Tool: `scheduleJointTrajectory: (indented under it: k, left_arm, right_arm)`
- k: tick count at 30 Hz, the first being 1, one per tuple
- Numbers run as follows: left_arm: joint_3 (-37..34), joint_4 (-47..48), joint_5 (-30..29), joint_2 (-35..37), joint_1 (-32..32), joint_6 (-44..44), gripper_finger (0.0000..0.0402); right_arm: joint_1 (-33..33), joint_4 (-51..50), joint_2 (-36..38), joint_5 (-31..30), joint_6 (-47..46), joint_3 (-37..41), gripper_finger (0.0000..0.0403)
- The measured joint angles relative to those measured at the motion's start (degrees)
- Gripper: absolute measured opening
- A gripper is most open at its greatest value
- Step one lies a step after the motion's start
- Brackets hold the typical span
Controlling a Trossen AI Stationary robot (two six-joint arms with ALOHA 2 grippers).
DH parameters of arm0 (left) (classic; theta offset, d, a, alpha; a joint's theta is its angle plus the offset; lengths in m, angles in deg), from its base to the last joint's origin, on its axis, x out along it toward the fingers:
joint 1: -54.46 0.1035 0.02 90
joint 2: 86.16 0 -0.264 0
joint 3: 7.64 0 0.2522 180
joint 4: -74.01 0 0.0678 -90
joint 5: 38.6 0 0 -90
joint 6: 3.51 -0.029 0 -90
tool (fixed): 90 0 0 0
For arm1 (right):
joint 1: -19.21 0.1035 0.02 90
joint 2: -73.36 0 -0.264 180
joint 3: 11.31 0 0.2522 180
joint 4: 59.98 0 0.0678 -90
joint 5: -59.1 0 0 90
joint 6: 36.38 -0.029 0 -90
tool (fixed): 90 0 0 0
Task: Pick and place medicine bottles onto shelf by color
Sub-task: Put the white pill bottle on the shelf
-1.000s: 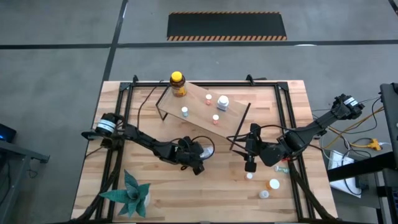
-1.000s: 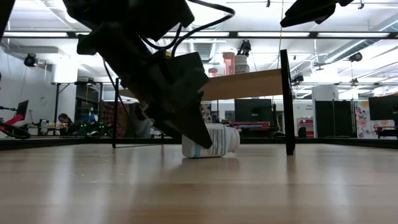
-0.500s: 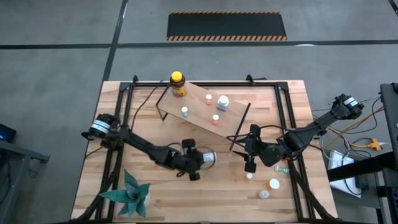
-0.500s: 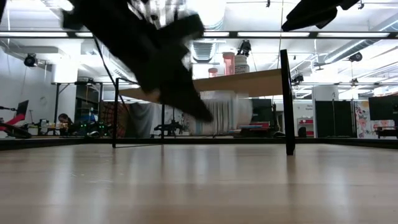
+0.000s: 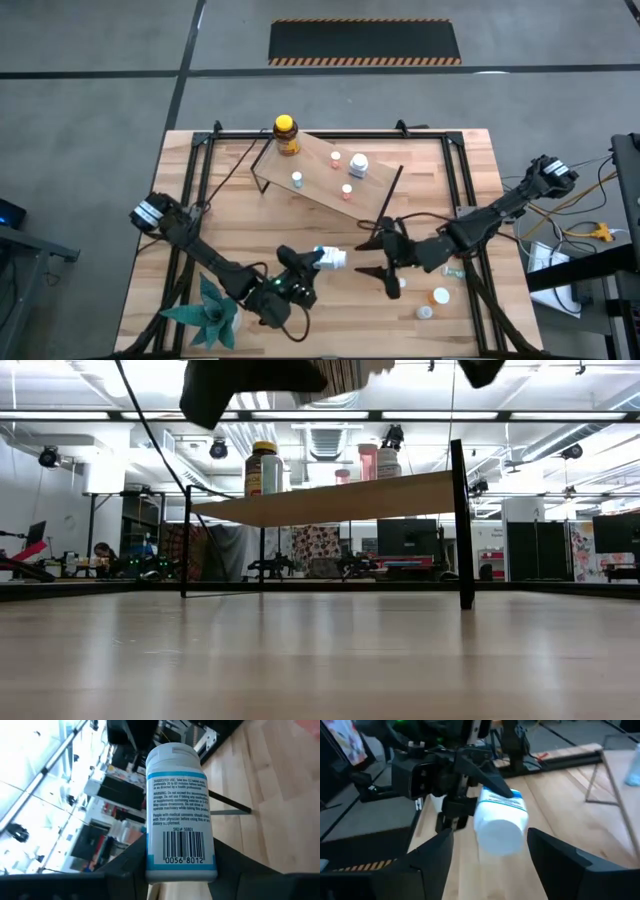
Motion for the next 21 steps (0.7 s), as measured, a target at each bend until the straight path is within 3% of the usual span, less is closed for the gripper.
scheduleJointTrajectory:
  k: [4,9,21]
  left_arm:
    - [0.0,-1.2,-0.4,0.0,0.0,-2.6,0.0127]
    - [0.0,-1.6,-0.6,0.0,-0.1,-3.2,0.0127]
    - [0.0,-4.7,-0.6,0.3,-0.1,-2.4,0.0127]
  right_arm:
    - [0.2,6.9,-4.1,-1.8,2.9,0.0,0.0258]
    - [0.2,9.3,-7.0,-9.8,4.7,0.0,0.0258]
    - [0.2,14.2,-10.1,-10.6,4.3,-0.1,0.0235]
